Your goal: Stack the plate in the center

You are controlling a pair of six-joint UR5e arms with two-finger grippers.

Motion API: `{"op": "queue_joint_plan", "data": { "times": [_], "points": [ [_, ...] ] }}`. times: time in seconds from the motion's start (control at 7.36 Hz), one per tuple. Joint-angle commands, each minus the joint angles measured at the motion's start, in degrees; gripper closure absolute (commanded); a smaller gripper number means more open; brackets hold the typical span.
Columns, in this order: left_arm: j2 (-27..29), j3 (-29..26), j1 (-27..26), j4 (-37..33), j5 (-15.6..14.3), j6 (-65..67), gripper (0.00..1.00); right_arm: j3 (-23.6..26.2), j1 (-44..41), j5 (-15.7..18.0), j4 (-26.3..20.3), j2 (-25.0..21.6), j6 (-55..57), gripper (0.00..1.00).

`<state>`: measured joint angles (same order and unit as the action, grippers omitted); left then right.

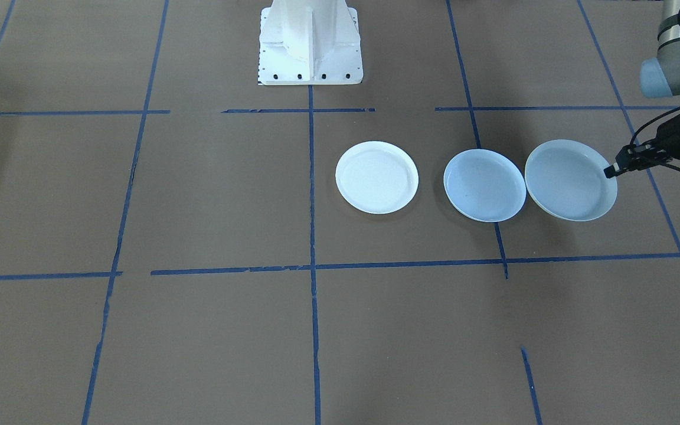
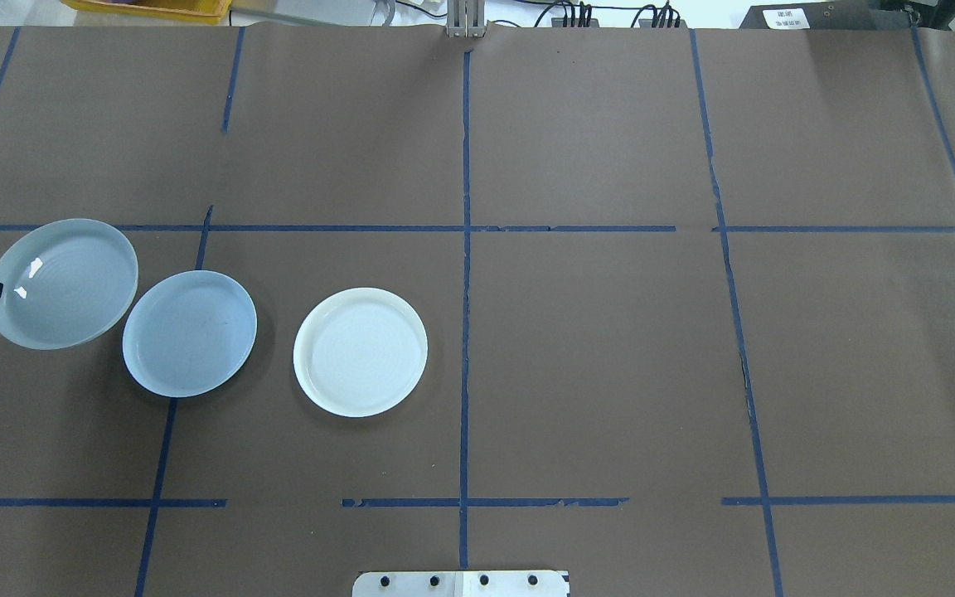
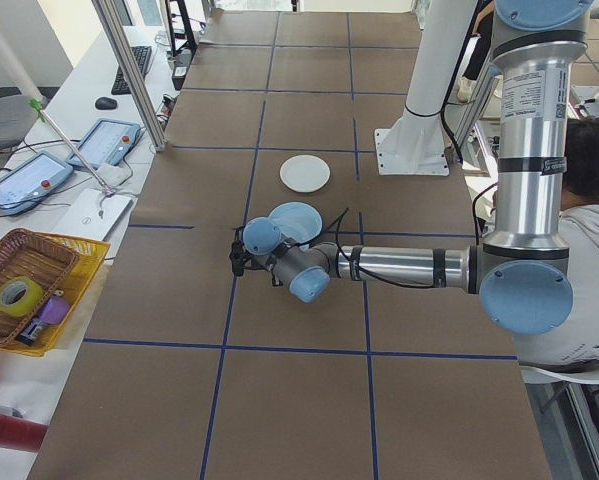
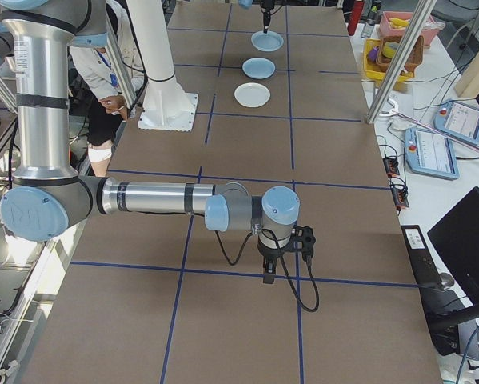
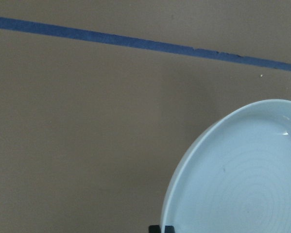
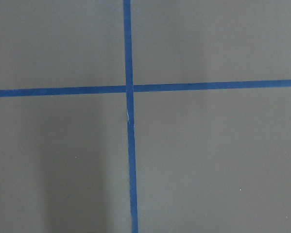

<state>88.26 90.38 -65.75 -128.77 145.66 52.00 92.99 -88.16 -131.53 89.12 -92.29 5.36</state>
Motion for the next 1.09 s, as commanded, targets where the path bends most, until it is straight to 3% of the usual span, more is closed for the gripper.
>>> {"op": "queue_joint_plan", "data": {
  "times": [0.0,0.27,0.41,0.54,0.95],
  "points": [
    [2.1,1.7,8.2,-0.2,-4.2,11.2,1.0,0.0,0.0,0.0,0.0,0.0,0.0,0.0],
    [4.5,1.7,11.6,-0.2,-4.5,16.0,1.0,0.0,0.0,0.0,0.0,0.0,0.0,0.0],
    [5.0,1.7,12.1,-0.2,-4.8,16.6,0.19,0.0,0.0,0.0,0.0,0.0,0.0,0.0],
    [5.8,1.8,12.3,-0.2,-6.1,17.2,0.0,0.0,0.0,0.0,0.0,0.0,0.0,0.0],
    [8.2,9.2,12.7,0.6,-6.2,23.7,0.0,0.0,0.0,0.0,0.0,0.0,0.0,0.0]
  ]
}}
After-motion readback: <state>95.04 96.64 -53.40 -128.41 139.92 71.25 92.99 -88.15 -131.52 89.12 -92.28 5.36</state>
